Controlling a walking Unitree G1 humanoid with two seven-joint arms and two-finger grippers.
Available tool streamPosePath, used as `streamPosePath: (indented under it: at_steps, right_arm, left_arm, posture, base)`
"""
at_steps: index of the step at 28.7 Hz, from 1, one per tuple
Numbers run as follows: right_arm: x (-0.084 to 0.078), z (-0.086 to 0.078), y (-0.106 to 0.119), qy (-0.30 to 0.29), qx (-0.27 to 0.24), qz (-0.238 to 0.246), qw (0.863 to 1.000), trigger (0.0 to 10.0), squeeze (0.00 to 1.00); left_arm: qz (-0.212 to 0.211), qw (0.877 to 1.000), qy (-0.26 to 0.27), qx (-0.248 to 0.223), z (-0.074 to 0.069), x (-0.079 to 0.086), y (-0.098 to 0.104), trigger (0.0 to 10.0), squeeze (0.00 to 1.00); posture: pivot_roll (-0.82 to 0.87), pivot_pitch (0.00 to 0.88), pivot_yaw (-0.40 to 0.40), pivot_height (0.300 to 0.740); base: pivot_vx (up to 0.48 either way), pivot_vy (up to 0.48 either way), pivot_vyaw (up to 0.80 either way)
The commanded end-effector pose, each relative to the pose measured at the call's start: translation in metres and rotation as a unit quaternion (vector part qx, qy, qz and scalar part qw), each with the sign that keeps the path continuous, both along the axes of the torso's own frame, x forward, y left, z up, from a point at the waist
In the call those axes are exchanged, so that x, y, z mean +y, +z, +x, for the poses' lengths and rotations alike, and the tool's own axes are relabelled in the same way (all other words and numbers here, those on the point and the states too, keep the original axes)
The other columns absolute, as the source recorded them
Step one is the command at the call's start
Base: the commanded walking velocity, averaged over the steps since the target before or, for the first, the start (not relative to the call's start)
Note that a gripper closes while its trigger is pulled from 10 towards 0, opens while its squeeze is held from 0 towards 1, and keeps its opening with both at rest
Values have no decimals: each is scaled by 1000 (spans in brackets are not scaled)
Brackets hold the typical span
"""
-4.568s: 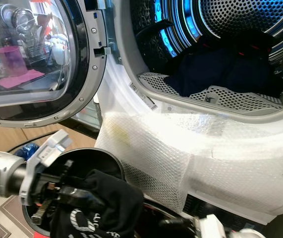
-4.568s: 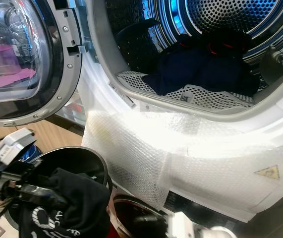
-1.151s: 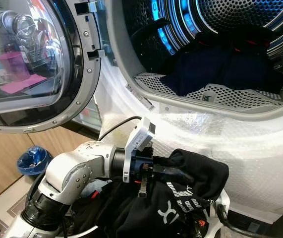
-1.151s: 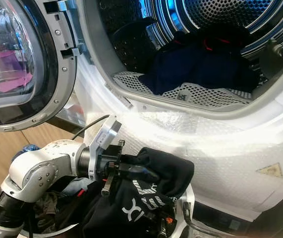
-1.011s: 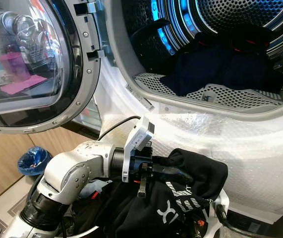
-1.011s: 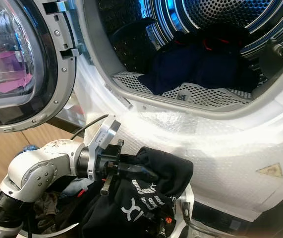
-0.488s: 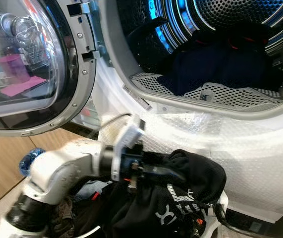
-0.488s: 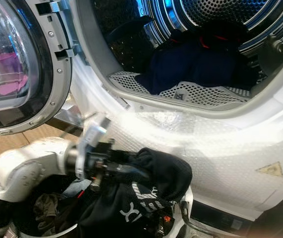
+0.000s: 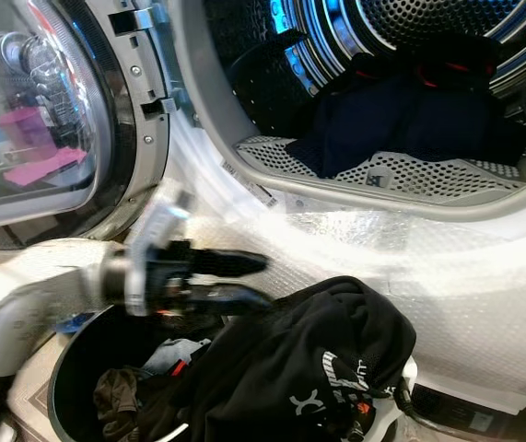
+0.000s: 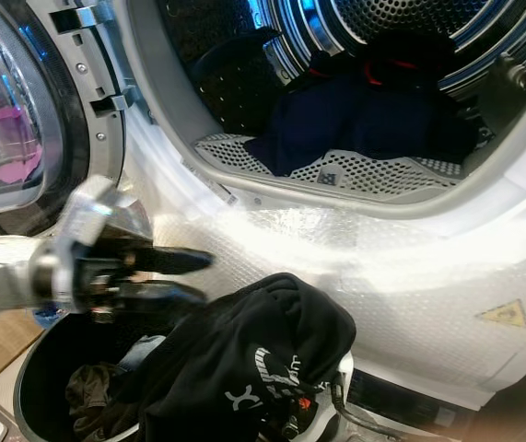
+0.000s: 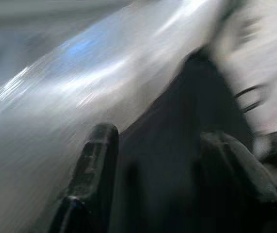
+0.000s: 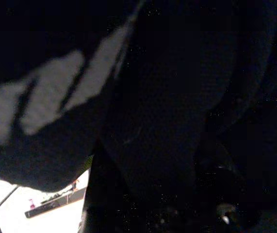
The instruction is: Clothes washing
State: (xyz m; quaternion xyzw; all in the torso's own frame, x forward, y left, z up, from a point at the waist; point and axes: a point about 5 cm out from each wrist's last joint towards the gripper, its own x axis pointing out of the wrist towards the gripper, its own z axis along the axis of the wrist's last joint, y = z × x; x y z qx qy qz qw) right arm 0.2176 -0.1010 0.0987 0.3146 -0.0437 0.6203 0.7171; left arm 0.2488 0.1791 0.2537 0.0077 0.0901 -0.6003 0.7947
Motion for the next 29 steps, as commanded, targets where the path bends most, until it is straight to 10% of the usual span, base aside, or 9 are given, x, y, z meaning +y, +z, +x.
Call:
streamPosePath:
  at_steps: [1,9,18,19,23,24,29]
  right_arm:
    - [2,-1,5,2,-15,12,1000,0,0]
    - [-3,-1,8,1,-21,10,1000,0,0]
    - [-9,-4,13,3,-28,3,1000,0,0]
    - [-9,-5,14,4,-30,3,1000,0,0]
    - [-8,-9,20,4,-37,7,999,0,0]
    - [-7,-10,22,3,-40,10,999,0,0]
    - [-6,-14,31,0,-48,23,999,0,0]
  left_arm:
    - [34,997,66,4,3,20,-9,10000,1000]
    - [94,968,229,46,9,52,-69,10000,1000]
    - [127,907,392,84,14,76,-149,10000,1000]
    - [128,898,413,79,14,80,-156,10000,576]
    - [127,850,509,47,16,98,-176,10000,396]
    - [113,837,534,32,17,101,-174,10000,67]
    - [84,777,622,-55,16,116,-169,10000,0]
  posture:
    - [39,0,178,740]
    - [39,0,170,740]
    - [24,0,149,740]
    - [23,0,149,740]
    - [4,0,145,740]
    - [1,0,143,740]
    - [5,0,124,740]
  base:
    - [0,0,0]
    - [0,0,0]
    - [0,0,0]
    - [0,0,0]
    - [0,0,0]
    - [0,0,0]
    - [0,0,0]
